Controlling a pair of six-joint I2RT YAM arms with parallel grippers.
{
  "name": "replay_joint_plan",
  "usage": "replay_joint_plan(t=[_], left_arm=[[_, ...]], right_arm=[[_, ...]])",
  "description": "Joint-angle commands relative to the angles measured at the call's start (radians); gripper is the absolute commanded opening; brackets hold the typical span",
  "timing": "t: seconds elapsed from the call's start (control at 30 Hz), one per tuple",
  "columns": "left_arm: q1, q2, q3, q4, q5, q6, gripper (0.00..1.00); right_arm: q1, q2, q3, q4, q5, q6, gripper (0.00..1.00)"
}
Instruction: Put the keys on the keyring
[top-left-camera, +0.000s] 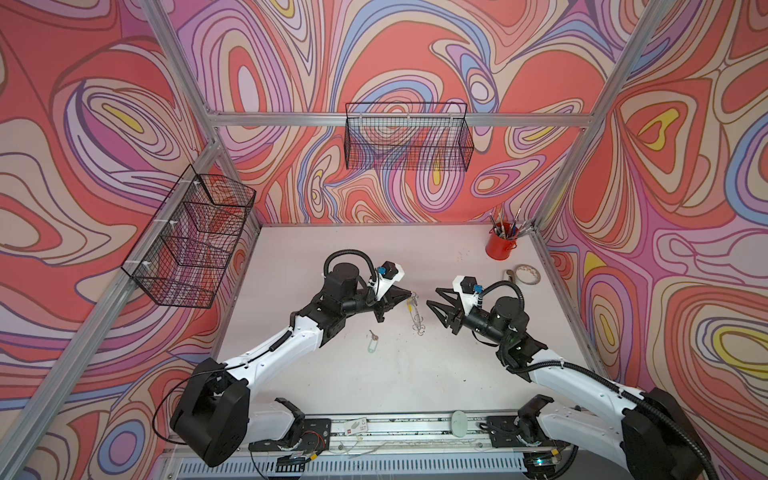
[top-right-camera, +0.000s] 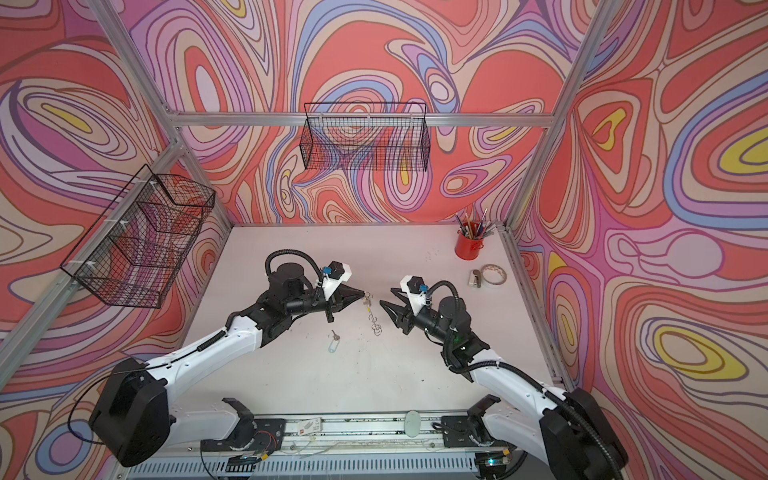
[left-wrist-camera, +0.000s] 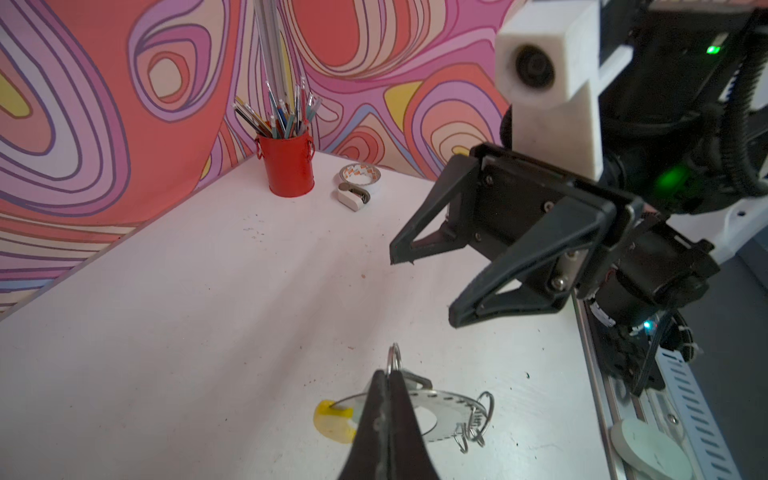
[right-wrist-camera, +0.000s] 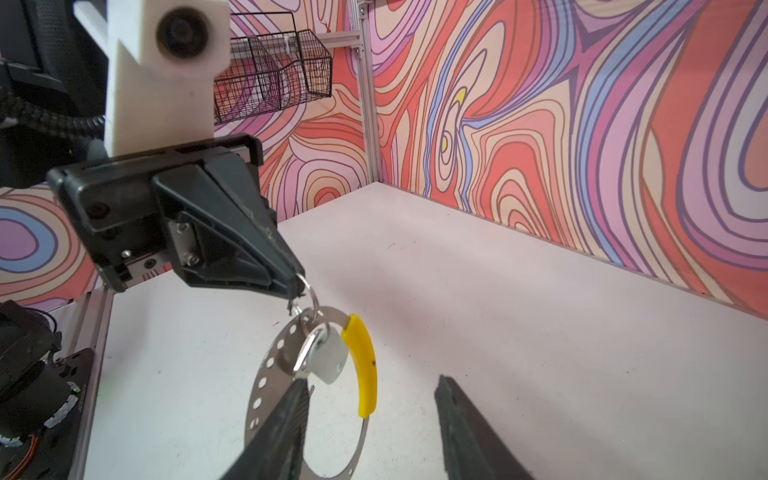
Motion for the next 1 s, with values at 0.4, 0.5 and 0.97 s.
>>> replay_joint_plan(t=[0.4, 0.5, 0.97], left_arm=[[-0.025, 0.014, -0.115, 0.45, 0.008, -0.201, 0.0], [-0.028, 0.018, -0.116, 0.446, 0.007, -0.196, 0.0], [-0.046, 0.035, -0.116, 0.454, 0.011, -0.198, 0.0]], right_arm=[[0.002, 0.084, 0.073, 0.044, -0.104, -0.009, 0.56], [0.002, 0.092, 0.087, 0.038, -0.112, -0.007, 0.56], [0.007, 0.137, 0.124, 0.039, -0.148, 0.004, 0.36]])
